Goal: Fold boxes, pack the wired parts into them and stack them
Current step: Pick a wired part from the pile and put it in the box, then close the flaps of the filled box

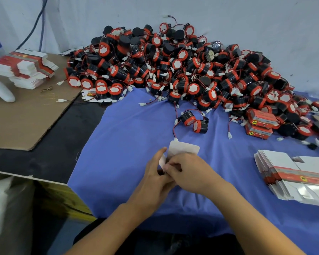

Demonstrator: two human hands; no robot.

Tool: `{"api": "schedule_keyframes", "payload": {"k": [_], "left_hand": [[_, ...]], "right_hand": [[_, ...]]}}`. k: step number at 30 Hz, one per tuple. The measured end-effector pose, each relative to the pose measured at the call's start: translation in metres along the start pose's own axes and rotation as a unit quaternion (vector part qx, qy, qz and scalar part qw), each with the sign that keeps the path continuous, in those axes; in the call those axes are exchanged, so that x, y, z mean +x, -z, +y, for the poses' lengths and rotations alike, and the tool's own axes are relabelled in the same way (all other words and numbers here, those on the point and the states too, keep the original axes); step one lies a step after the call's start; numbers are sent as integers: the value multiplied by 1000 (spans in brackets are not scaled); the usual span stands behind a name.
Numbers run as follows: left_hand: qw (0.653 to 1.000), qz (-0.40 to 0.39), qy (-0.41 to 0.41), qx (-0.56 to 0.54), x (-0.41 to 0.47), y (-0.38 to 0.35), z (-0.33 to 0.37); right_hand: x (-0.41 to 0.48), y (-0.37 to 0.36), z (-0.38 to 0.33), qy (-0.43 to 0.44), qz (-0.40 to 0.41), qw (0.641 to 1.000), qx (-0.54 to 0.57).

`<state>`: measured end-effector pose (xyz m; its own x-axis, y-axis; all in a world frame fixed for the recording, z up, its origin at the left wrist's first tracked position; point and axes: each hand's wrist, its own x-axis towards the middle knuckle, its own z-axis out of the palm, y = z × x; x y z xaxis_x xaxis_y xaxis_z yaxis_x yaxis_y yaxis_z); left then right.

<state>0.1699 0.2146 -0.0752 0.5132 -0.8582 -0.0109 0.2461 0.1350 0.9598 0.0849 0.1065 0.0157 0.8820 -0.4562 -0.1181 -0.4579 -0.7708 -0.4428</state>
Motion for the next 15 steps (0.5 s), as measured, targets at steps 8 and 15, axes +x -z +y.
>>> {"api": "schedule_keyframes", "payload": {"k": [8,15], "left_hand": [[969,-12,-96,229,-8,12,-5],[930,12,-183,317,-21,10,4]], "right_hand": [[9,0,-6,-54,42,998,14],[10,-7,-7,-21,82,992,-89]]}}
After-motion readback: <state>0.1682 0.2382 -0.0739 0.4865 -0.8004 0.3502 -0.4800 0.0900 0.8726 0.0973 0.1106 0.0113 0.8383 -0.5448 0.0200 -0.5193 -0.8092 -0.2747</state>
